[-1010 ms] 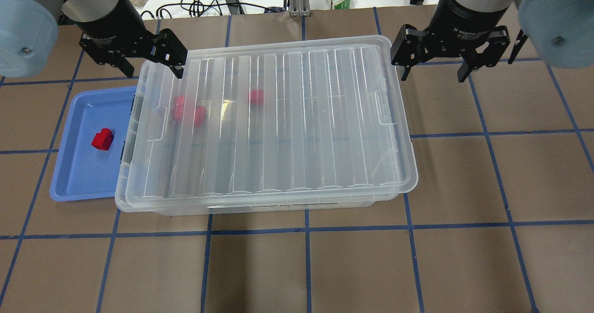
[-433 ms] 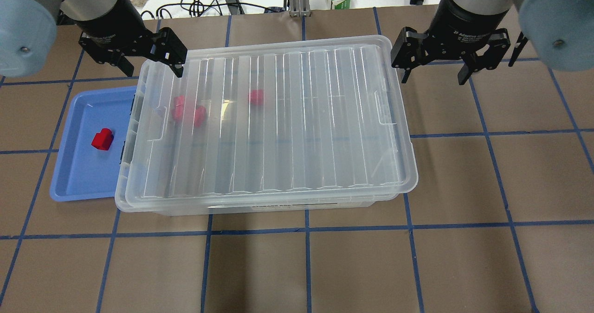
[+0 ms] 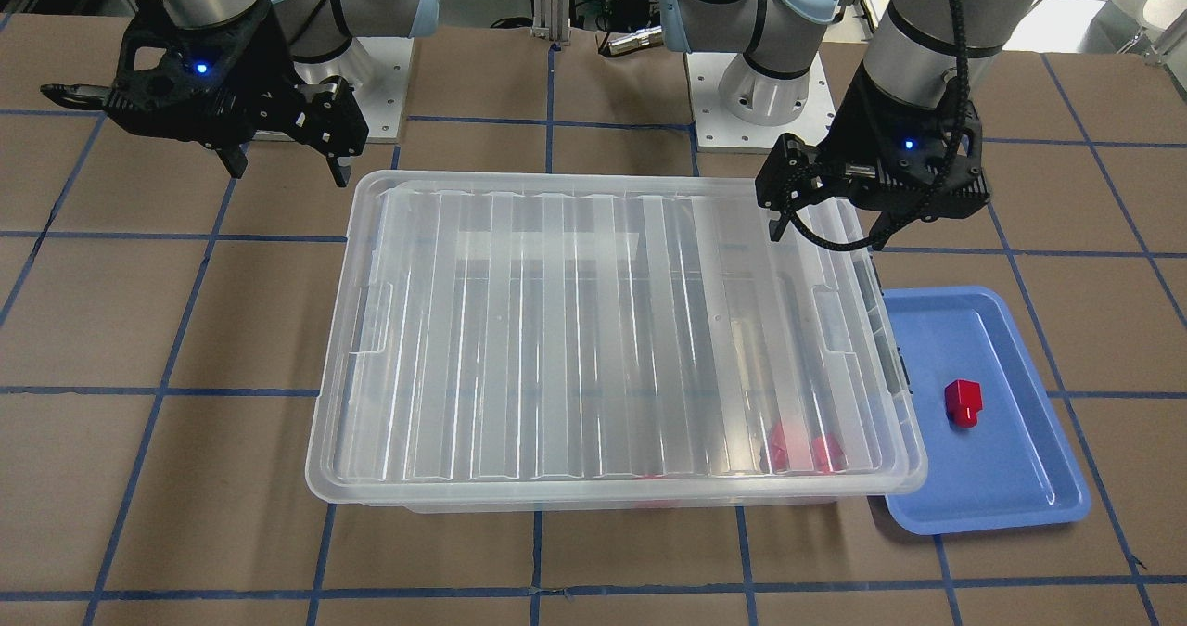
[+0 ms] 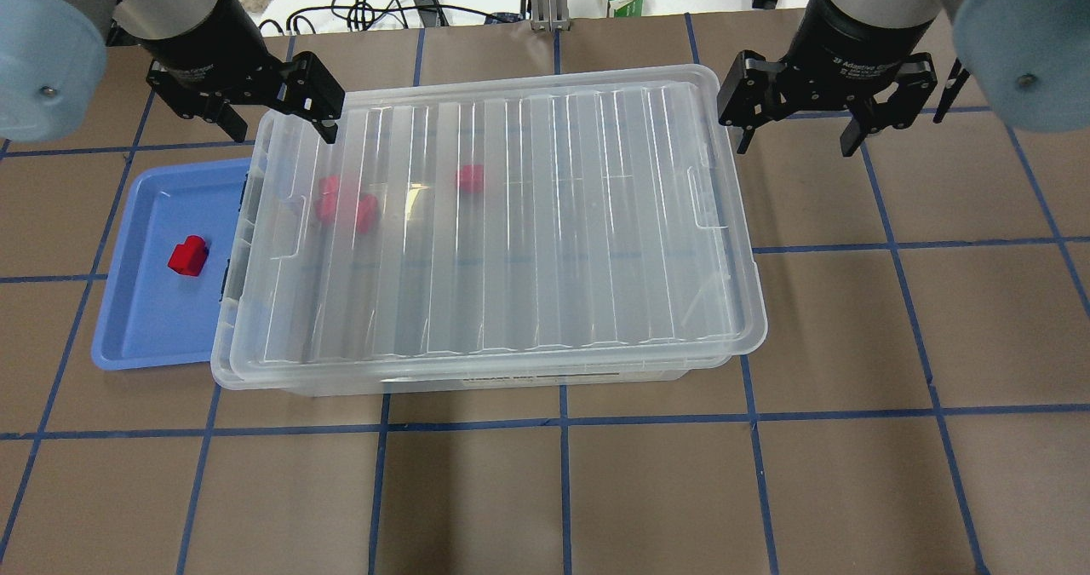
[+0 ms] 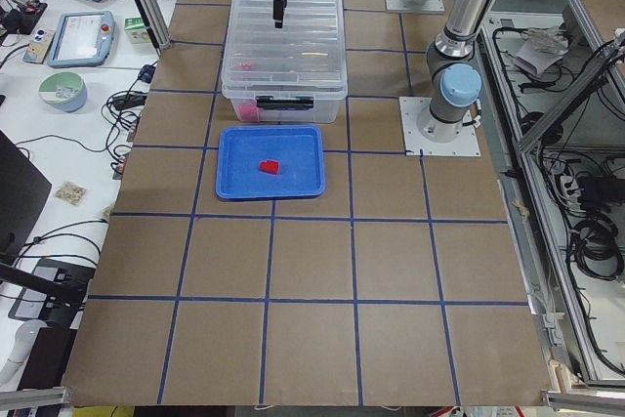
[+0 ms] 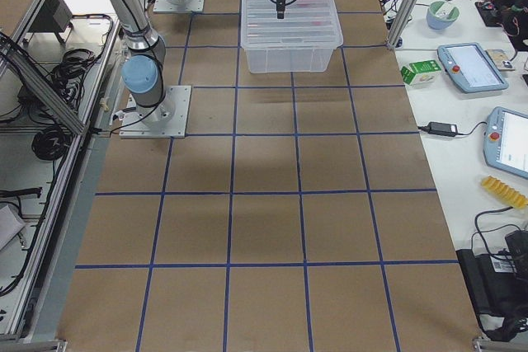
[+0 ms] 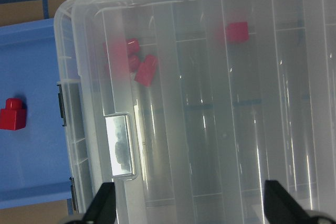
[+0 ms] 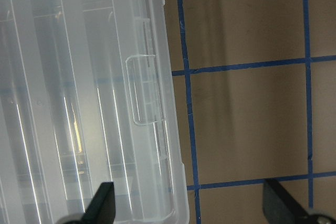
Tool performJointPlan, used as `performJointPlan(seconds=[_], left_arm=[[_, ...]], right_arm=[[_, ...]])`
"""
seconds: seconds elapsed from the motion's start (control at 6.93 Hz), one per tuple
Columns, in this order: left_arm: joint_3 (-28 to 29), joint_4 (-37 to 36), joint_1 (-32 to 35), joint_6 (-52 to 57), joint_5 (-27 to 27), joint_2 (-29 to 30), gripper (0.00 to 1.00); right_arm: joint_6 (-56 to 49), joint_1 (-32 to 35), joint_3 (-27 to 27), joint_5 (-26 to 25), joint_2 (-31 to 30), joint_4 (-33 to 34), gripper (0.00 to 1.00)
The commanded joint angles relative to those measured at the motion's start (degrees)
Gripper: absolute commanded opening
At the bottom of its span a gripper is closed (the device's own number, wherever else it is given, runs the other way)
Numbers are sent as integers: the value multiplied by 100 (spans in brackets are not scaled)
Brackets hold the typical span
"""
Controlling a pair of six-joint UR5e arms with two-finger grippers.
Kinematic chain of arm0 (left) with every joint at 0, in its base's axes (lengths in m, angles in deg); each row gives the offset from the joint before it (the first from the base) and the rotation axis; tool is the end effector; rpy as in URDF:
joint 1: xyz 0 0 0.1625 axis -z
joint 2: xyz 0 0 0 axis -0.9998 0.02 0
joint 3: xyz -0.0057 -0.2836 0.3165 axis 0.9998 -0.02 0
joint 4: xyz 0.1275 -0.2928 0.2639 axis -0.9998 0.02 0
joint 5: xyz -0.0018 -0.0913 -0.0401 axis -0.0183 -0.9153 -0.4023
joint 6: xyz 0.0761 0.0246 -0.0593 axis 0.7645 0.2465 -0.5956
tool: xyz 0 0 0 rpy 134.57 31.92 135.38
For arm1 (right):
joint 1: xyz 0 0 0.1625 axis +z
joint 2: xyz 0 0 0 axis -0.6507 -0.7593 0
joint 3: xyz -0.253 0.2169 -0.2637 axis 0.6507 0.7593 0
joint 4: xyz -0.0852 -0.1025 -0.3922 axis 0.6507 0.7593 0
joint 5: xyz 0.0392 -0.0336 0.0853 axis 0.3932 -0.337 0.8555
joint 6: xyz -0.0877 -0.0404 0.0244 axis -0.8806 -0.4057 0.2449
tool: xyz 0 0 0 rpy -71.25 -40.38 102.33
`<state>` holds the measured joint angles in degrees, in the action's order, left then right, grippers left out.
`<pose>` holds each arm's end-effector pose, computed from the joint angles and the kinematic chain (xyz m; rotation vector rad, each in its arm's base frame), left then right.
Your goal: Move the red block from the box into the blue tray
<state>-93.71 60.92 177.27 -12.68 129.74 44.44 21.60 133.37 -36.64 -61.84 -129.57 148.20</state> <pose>-0.1204 -0.5223 0.4930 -0.1243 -3.1272 0.1285 0.1565 -0.4794 0.5099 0.1361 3.1355 -0.0633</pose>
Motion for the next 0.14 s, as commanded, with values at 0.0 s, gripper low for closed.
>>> performJointPlan(seconds=[0.0], left_arm=[[-12, -1, 0, -3, 23, -2, 100]], right_arm=[[8, 12, -3, 15, -2, -20, 100]])
